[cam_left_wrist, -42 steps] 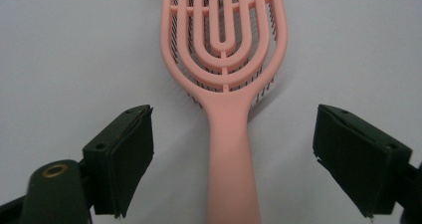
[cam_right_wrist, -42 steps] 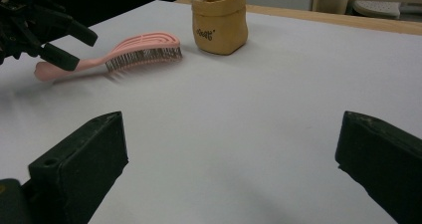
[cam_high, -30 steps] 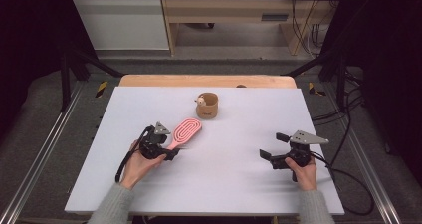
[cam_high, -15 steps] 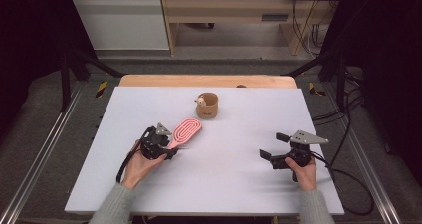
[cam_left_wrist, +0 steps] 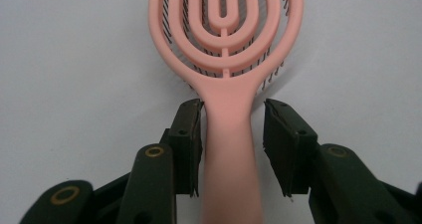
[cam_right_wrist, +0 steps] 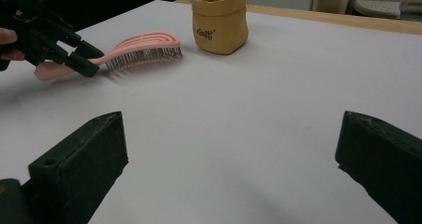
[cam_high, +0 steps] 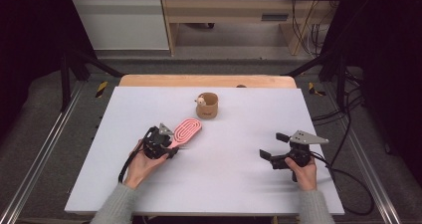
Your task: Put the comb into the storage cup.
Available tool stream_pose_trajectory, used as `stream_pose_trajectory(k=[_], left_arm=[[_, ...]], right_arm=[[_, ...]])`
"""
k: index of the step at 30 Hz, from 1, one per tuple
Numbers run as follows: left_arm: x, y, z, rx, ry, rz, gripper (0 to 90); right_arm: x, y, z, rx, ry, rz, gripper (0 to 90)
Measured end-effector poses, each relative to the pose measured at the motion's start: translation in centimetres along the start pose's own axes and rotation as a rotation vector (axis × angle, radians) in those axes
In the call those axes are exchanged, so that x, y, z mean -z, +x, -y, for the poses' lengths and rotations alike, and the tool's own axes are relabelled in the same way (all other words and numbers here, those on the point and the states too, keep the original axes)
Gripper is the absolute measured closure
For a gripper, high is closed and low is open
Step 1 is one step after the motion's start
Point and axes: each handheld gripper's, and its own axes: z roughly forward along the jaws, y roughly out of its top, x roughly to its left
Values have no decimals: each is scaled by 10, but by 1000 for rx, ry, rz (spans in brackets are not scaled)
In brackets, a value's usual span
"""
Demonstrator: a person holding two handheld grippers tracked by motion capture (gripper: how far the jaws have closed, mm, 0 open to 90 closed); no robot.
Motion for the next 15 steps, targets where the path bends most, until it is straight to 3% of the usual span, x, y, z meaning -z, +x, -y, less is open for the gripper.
stream_pose_trajectory(k=[15], left_arm=[[-4, 0, -1, 8, 20, -22, 656]], right_arm=[[0, 0, 0, -1, 1, 0, 4]])
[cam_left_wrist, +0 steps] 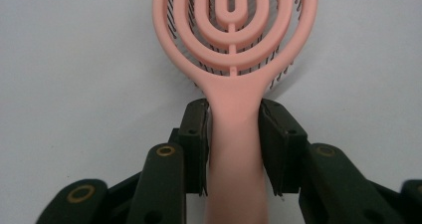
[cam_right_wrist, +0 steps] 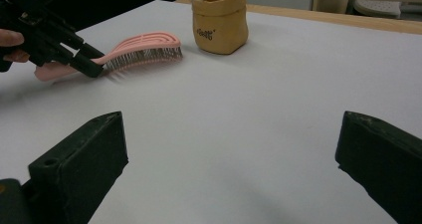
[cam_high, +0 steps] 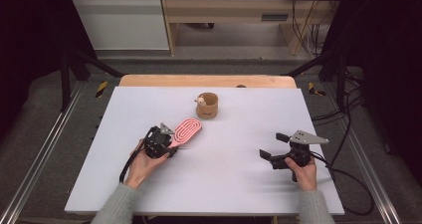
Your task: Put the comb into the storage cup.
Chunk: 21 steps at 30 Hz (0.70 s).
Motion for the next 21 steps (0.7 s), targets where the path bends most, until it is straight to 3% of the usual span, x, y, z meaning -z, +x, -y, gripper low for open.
stream_pose_trajectory(k=[21], left_arm=[[1, 1, 1, 13, -7, 0, 692]], right_arm=[[0, 0, 0, 0, 0, -2, 4]])
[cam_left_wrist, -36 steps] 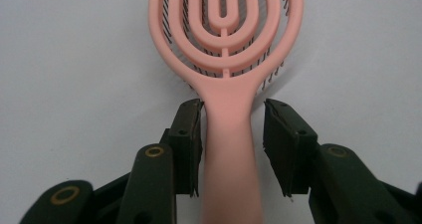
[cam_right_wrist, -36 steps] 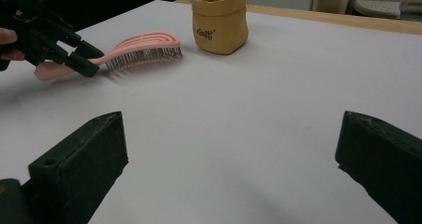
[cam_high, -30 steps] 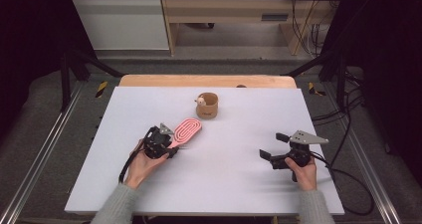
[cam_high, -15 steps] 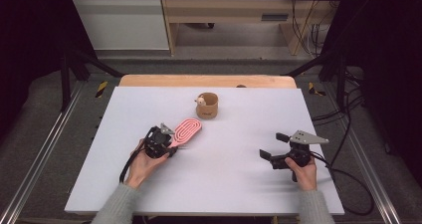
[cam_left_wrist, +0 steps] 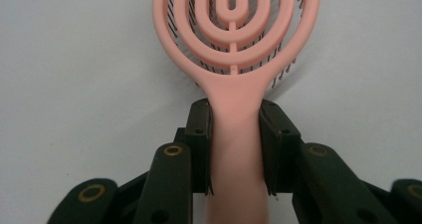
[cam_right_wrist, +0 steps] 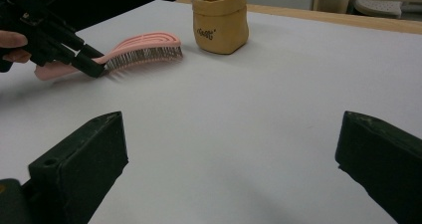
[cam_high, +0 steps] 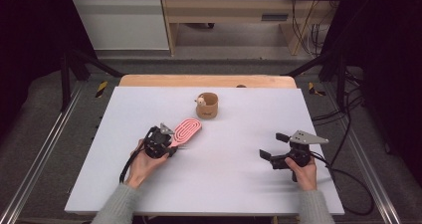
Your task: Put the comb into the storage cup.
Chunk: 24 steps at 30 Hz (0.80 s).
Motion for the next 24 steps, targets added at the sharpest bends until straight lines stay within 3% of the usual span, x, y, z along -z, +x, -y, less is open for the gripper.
stream_pose_trajectory(k=[9, 24], left_arm=[[5, -1, 0, 1, -21, -16, 694], [23, -2, -1, 21, -111, -33, 695]], right_arm=[[0, 0, 0, -1, 0, 0, 4], [0, 0, 0, -2, -1, 0, 4]])
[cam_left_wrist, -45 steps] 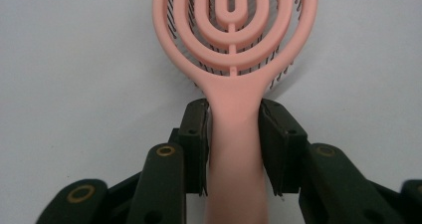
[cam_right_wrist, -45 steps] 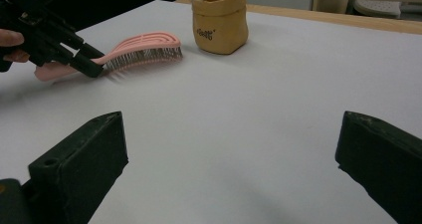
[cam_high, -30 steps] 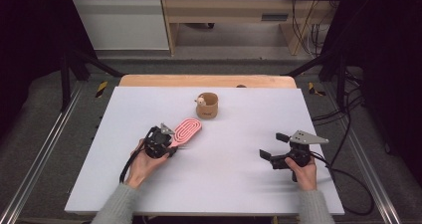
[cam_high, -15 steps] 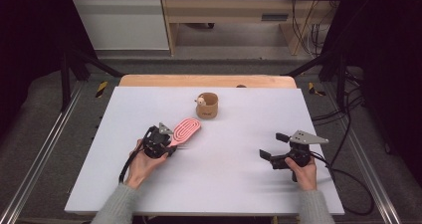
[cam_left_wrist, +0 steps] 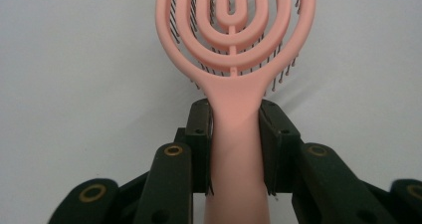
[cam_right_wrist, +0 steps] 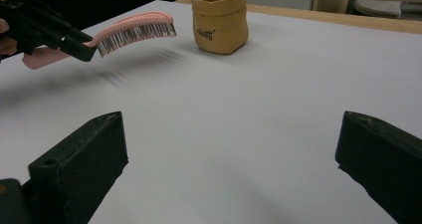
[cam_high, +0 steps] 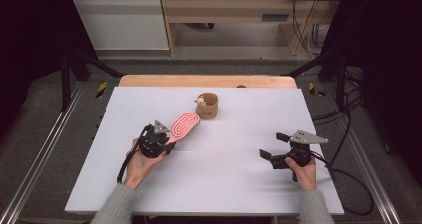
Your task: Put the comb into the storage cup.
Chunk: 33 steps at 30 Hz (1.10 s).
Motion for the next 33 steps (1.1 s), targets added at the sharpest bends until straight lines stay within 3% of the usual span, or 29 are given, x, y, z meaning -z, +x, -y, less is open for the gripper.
stream_pose_trajectory(k=[33], left_arm=[[29, -18, -6, -14, -132, -28, 695]], right_arm=[[-5, 8, -5, -15, -15, -8, 4]])
